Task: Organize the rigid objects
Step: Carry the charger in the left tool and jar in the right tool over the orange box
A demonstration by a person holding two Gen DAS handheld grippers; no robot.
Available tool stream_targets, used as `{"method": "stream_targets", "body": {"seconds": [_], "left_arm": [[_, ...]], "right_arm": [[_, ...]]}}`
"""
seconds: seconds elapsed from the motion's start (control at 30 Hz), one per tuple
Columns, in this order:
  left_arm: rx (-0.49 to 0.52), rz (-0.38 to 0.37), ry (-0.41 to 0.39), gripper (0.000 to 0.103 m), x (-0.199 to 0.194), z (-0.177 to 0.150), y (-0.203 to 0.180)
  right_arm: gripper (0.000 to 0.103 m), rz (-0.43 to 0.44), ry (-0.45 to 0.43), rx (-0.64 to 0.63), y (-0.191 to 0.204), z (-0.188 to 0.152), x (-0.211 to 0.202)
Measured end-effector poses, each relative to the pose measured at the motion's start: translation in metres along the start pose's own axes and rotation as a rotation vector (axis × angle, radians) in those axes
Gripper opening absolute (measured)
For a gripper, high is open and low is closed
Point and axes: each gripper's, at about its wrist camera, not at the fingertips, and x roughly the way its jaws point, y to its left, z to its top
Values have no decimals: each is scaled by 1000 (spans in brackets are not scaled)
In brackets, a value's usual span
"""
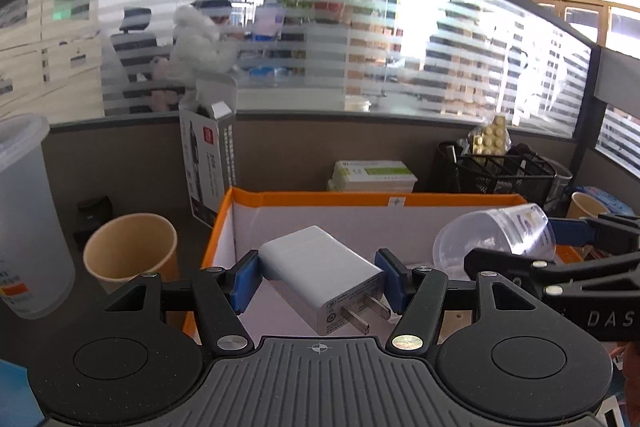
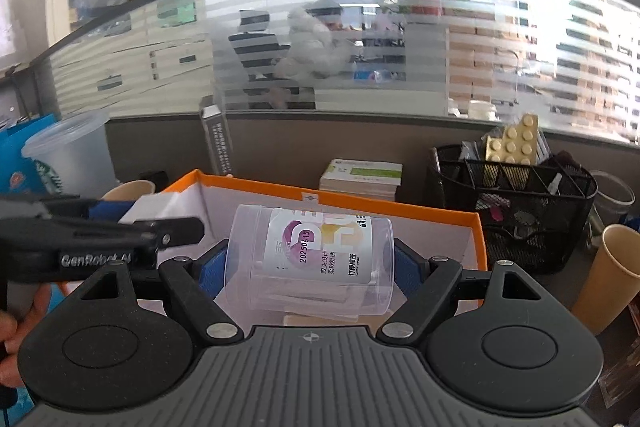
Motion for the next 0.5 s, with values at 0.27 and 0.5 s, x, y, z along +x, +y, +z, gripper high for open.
{"method": "stream_targets", "body": {"seconds": [0.27, 0.5], "left_arm": [[14, -2, 41, 61, 16, -6, -4], [34, 6, 53, 61, 14, -9, -5]], "right_arm": [[79, -15, 55, -39, -1, 2, 19], [79, -65, 83, -127, 11, -5, 18]]}}
